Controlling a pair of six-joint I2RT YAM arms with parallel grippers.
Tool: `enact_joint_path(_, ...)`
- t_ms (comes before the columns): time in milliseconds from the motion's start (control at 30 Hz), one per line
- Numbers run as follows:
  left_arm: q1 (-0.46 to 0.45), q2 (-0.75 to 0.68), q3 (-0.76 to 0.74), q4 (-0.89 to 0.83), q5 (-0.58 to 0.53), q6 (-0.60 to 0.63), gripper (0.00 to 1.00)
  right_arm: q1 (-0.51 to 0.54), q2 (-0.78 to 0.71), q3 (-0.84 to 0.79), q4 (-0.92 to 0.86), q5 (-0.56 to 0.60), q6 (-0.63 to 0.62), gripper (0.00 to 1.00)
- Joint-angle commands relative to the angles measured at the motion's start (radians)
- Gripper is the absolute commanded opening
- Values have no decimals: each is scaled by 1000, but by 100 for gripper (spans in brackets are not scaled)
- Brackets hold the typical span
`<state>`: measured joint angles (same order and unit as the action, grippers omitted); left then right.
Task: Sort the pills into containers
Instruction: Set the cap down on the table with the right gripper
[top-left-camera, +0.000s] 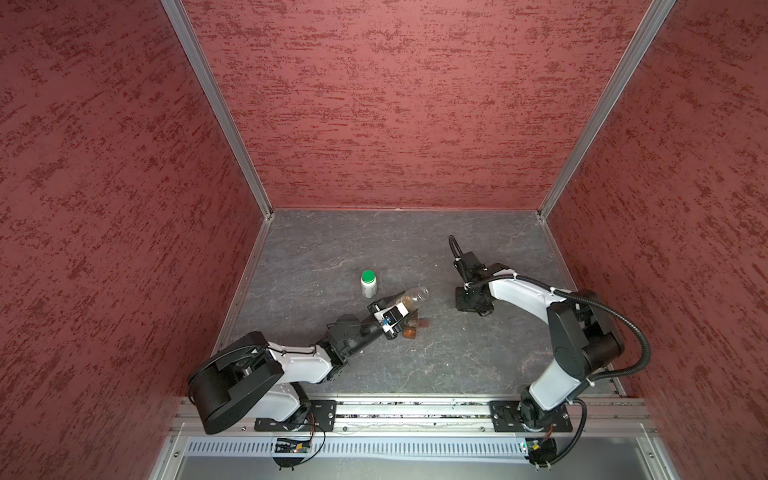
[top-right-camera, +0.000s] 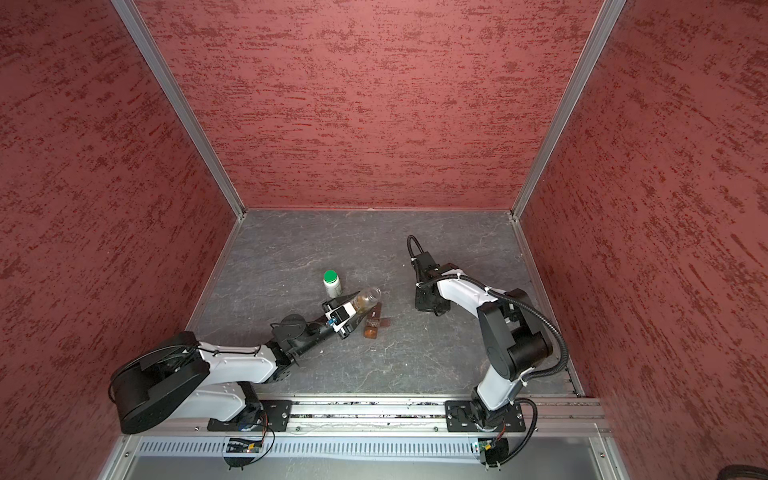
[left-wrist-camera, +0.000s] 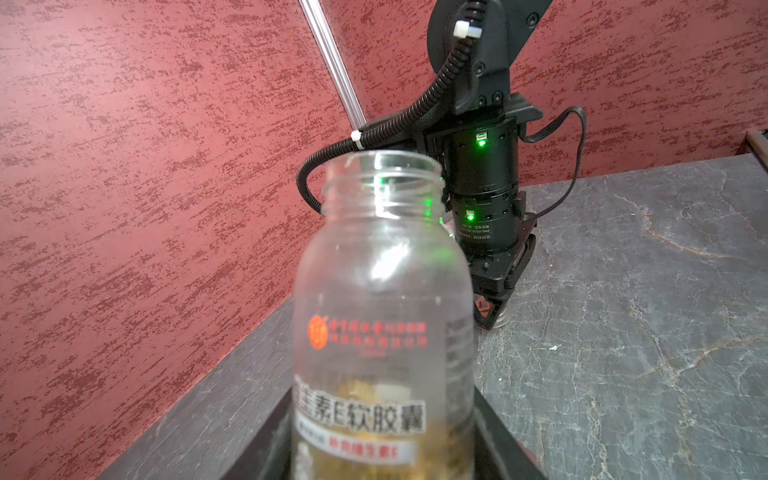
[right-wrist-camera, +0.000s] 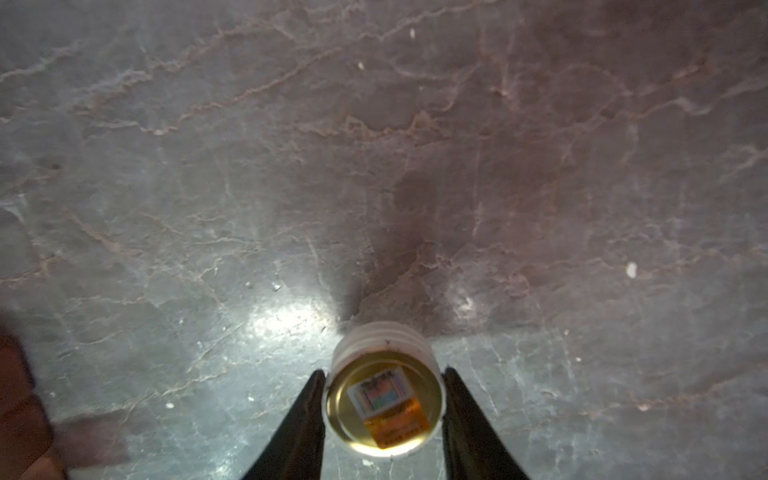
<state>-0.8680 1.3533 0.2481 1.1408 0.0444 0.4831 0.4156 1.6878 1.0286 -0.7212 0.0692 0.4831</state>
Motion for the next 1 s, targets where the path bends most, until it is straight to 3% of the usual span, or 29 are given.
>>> enact_joint_path(0,-8,-12,-6,-9,-11,-12,0,-13,11,-11,46,43,22,30)
enact_joint_path(167,-8,-9,-3,-8,-6,-12,0,-19,30,-10,49,33,19,36)
enact_joint_path(467,-9,-16,-4,-20,-11,-15,0,-21,23,4,27,24,-4,61)
enact_joint_path(700,-30,-62,-7,-77,-31,-15,0,-20,-68,47,-22,10,6,66)
enact_joint_path(900,-141,-182,-33,-244,-189,-67,0,-20,-213,90,-4,-68,55,66)
enact_joint_path(967,-205,-247,-28,-357,-272,-95,0,-19,-252,78,55,-146,61,66)
